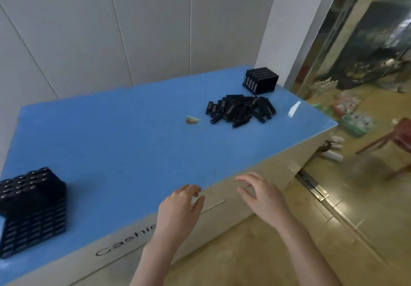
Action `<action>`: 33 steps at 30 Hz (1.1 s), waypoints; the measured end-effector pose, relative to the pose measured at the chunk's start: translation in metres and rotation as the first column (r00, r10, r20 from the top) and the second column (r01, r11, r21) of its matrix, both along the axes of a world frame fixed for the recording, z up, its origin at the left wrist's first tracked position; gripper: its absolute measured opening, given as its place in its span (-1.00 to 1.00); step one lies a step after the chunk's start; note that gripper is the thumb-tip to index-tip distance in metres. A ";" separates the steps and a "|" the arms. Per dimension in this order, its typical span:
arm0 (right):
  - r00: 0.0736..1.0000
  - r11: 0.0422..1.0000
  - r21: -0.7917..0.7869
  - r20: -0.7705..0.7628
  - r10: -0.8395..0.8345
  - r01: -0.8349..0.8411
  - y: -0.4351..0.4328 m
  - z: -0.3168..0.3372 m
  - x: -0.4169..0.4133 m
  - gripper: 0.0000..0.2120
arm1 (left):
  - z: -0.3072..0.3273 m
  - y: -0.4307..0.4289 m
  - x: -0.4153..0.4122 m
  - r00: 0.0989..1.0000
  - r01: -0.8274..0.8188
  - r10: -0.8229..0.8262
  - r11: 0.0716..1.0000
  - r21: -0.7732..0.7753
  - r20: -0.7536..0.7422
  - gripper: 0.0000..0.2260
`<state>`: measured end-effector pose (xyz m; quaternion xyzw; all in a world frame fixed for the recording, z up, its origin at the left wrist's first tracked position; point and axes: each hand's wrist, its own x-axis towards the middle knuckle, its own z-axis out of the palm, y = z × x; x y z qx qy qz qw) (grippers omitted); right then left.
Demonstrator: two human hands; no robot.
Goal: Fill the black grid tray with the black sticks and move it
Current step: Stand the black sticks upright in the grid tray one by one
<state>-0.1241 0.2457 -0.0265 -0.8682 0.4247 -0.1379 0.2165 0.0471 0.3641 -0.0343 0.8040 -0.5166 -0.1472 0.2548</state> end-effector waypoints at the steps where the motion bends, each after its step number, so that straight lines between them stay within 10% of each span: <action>1: 1.000 1.000 0.001 -0.002 -0.010 0.010 -0.010 0.002 -0.012 -0.79 | 0.000 -0.009 -0.012 1.000 0.015 -0.015 1.000 0.005 -0.007 -0.77; 33: 0.984 0.977 0.142 -0.099 -0.146 0.159 -0.383 -0.024 0.018 -0.31 | -0.013 -0.332 -0.017 0.951 -0.303 0.305 0.952 -0.035 0.060 -0.59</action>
